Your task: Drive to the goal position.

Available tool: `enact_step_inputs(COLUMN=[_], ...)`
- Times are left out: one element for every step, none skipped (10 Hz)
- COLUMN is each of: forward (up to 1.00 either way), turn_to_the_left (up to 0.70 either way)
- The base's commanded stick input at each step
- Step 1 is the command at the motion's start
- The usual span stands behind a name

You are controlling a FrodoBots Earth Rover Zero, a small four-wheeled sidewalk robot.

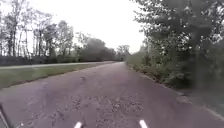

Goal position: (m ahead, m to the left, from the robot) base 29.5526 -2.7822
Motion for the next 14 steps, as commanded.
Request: enact_step_inputs(forward=[0.70, 0.70, 0.70, 0.70, 0.70, 0.70, 0.70, 0.70, 0.70, 0.70, 0.70, 0.70, 0.70, 0.70], turn_to_the_left=[0.00, 0.00, 0.00, 0.00, 0.00, 0.00, 0.00, 0.00, 0.00, 0.00, 0.00, 0.00, 0.00, 0.00])
